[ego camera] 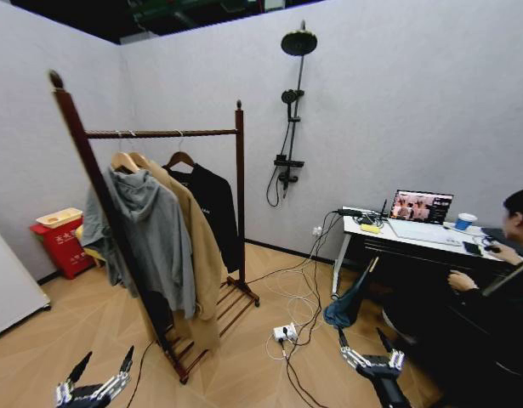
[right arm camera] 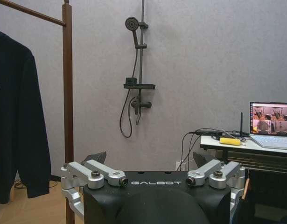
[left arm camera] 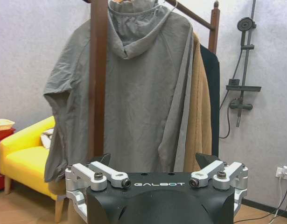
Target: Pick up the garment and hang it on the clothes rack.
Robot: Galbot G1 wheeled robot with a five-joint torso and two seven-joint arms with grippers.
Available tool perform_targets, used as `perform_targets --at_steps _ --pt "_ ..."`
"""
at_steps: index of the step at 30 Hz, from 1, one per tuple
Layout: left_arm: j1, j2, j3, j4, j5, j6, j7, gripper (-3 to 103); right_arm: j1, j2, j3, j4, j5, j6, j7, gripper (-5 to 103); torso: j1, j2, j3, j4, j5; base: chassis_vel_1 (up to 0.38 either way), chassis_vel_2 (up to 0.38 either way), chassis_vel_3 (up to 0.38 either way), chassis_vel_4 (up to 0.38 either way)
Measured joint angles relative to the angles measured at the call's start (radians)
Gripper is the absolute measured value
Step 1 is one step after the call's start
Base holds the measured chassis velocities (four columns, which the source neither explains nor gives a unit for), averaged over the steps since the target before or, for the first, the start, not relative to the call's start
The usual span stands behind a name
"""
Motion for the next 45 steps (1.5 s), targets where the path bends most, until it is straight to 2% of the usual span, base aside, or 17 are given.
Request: perform_targets --at_steps 33,39,45 --pt "0.0 0.0 0.0 0.0 0.0 0.0 0.0 100 0.0 0.0 0.0 0.0 0.0 0.0 0.0 100 -0.001 0.001 0.0 -0.0006 0.0 -0.097 -0.105 -0.105 -0.106" --pt "0.0 0.0 0.0 0.0 0.0 0.0 0.0 100 0.0 0.0 0.0 0.0 0.0 0.0 0.0 100 -0.001 0.001 0.0 0.0001 0.0 -0.014 -0.017 -0.006 -0.011" --pt "0.0 0.0 0.0 0.0 0.0 0.0 0.0 100 0.0 0.0 0.0 0.0 0.0 0.0 0.0 100 -0.001 0.0 0.0 -0.0003 -0.0001 0.053 -0.059 -0.051 0.05"
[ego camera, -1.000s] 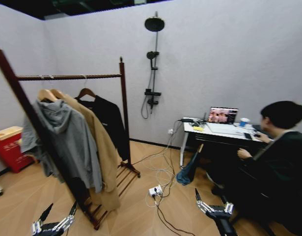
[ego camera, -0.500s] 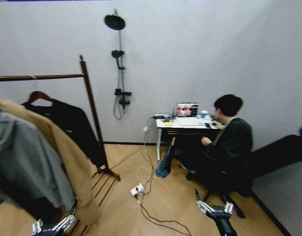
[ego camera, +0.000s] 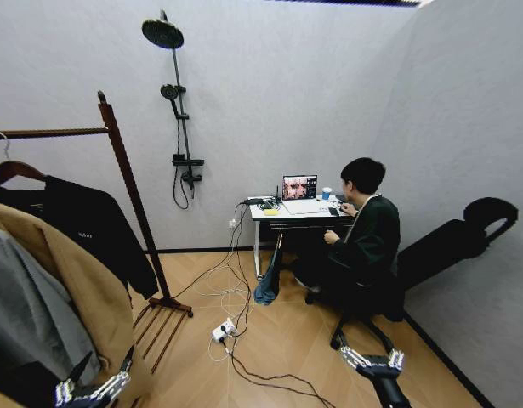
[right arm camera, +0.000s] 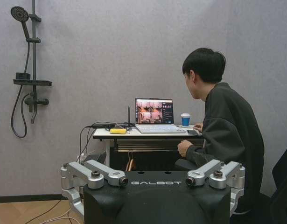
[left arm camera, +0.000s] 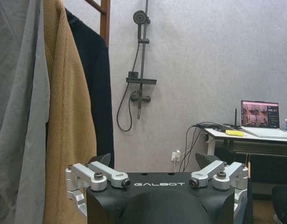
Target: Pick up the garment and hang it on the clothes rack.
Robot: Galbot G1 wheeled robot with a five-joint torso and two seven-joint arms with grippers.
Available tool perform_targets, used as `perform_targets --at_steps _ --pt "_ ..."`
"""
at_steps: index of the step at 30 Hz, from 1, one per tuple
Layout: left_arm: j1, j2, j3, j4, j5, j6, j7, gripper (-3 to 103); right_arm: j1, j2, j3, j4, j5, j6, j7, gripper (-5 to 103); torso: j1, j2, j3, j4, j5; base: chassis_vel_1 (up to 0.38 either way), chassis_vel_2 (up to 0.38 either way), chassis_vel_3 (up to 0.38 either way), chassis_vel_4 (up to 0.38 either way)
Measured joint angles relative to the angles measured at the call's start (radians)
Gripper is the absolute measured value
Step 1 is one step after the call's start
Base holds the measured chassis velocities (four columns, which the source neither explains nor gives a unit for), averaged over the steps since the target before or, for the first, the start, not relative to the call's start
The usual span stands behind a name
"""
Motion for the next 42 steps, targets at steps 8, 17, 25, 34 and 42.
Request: perform_targets --at_steps 8,17,25,34,42 --pt "0.0 0.0 0.0 0.0 0.0 0.0 0.0 100 0.0 0.0 0.0 0.0 0.0 0.0 0.0 100 -0.001 0.0 0.0 0.0 -0.0005 0.182 -0.174 -0.172 0.175" --pt "0.0 0.0 0.0 0.0 0.0 0.0 0.0 100 0.0 0.0 0.0 0.0 0.0 0.0 0.0 100 -0.001 0.0 0.0 0.0 0.0002 0.278 -0.269 -0.27 0.268" --pt "0.0 0.0 0.0 0.0 0.0 0.0 0.001 100 0.0 0.0 0.0 0.0 0.0 0.0 0.0 100 0.0 0.0 0.0 0.0 0.0005 0.344 -0.351 -0.356 0.353" --pt "0.0 0.0 0.0 0.0 0.0 0.0 0.0 100 0.0 0.0 0.0 0.0 0.0 0.0 0.0 100 -0.001 0.001 0.0 -0.0001 -0.0005 0.365 -0.359 -0.345 0.365" --pt "0.0 0.0 0.0 0.0 0.0 0.0 0.0 100 -0.001 0.0 0.0 0.0 0.0 0.0 0.0 100 -0.001 0.001 0.0 -0.0002 0.0001 0.205 -0.2 -0.263 0.253"
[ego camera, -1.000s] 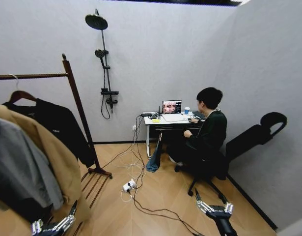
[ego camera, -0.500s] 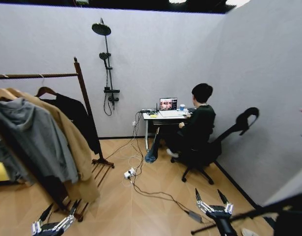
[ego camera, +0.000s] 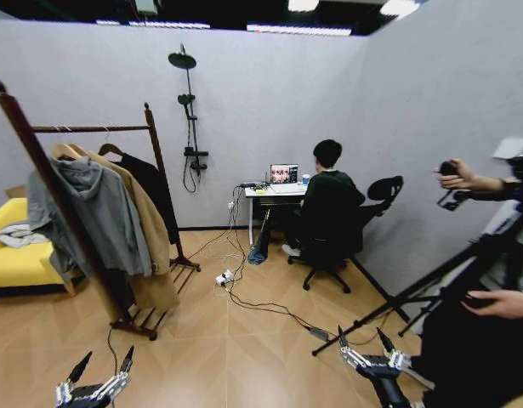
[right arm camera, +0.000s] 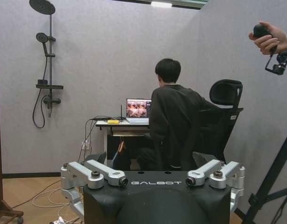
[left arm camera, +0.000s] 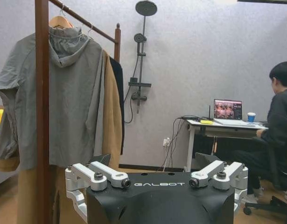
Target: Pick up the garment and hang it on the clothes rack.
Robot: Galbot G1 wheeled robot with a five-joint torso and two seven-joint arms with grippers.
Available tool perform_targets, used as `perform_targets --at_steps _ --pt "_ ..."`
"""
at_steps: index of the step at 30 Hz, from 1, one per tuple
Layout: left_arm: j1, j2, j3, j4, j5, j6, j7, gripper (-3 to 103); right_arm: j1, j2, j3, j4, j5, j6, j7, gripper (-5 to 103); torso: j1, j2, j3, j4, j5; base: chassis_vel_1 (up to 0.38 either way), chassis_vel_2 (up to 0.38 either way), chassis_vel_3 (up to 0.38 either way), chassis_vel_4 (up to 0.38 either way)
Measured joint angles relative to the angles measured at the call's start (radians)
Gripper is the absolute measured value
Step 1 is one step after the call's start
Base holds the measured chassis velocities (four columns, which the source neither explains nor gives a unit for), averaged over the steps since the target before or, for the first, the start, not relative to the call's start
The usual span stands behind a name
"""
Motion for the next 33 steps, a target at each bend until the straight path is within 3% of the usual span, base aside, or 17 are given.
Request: perform_targets --at_steps 33 --pt "-0.001 0.0 0.0 0.0 0.0 0.0 0.0 100 0.001 0.0 0.0 0.0 0.0 0.0 0.0 100 0.001 0.0 0.0 0.0002 -0.0001 -0.011 0.006 0.006 -0.007"
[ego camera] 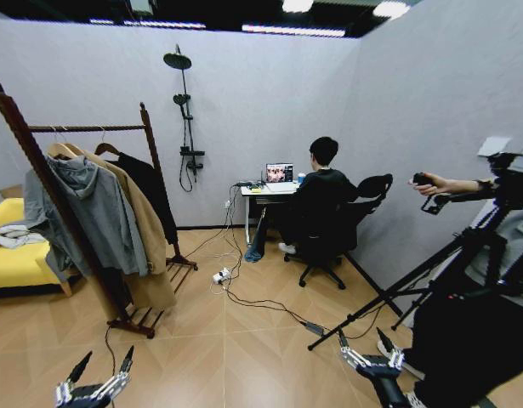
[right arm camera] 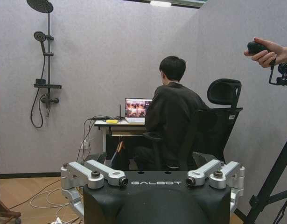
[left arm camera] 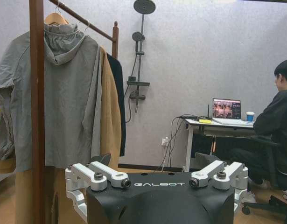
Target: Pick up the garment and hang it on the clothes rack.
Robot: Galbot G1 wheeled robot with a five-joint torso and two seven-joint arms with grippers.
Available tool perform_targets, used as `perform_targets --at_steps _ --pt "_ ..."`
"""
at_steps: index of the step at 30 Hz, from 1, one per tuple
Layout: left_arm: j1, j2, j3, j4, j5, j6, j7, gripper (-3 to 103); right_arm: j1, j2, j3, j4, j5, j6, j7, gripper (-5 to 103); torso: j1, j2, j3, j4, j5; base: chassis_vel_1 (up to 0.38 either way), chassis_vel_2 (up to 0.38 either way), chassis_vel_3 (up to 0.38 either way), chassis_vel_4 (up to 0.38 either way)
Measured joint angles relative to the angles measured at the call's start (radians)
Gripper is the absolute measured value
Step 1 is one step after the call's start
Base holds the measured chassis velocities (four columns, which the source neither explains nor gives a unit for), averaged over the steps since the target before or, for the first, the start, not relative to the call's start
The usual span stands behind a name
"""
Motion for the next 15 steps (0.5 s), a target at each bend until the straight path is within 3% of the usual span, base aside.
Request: perform_targets --at_steps 15 --pt "0.0 0.0 0.0 0.0 0.0 0.0 0.0 100 0.0 0.0 0.0 0.0 0.0 0.0 0.0 100 0.0 0.0 0.0 0.0 0.0 0.0 0.0 0.0 0.0"
